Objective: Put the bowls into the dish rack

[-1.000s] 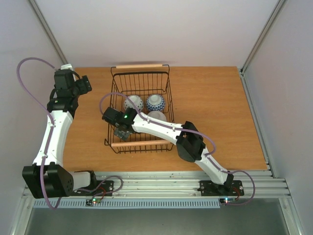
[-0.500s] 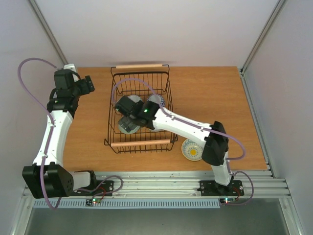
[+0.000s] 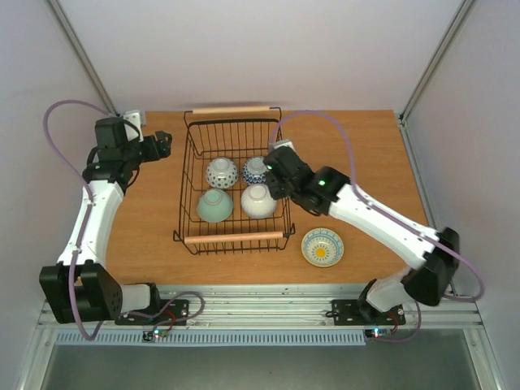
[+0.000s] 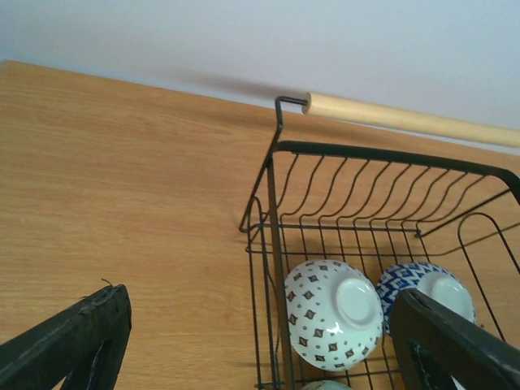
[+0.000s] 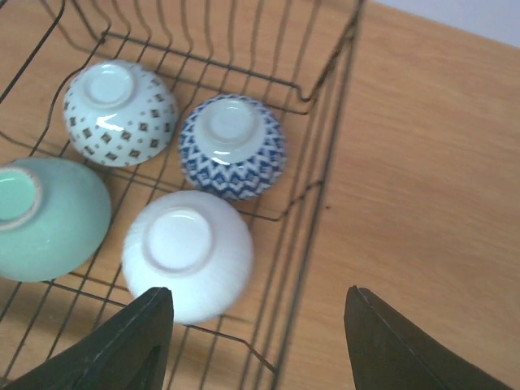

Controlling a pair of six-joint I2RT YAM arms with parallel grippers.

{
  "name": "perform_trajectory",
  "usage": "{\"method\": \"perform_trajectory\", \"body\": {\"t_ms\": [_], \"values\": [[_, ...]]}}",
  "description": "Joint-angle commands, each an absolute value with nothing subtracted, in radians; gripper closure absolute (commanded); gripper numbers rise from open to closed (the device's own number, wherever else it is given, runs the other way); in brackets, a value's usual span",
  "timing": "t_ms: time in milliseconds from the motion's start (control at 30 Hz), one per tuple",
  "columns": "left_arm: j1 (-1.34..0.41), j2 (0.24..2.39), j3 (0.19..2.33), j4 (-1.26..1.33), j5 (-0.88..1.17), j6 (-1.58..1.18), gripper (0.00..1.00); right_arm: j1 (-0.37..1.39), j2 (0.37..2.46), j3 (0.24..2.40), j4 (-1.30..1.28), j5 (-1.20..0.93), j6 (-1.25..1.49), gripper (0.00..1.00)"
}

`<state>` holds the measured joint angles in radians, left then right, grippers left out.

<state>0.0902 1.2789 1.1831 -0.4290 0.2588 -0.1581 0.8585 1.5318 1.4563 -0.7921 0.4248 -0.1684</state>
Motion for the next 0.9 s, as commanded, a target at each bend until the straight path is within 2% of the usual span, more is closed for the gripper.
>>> {"method": "perform_trajectory", "body": {"t_ms": [0, 267, 567, 867], "values": [[0.091, 1.313, 1.177, -0.373, 0.355, -0.192, 0.14, 0.832, 1.371, 1.357, -0.817, 0.524, -0.042, 0.41], [0.024, 1.375, 1.215, -0.419, 0.393, -0.181, 0.17, 0.8, 1.153, 1.158, -0.991, 0.535, 0.154, 0.46], [-0.142, 1.458, 1.253, -0.461, 0.37, -0.125, 0.17, 0.757, 1.121, 1.043, -1.136, 0.383, 0.244, 0.52], [-0.178, 1.465, 1.259, -0.469, 0.367, -0.108, 0.17, 0.699, 1.074, 0.854, -1.127, 0.247, 0.341, 0.56]]}}
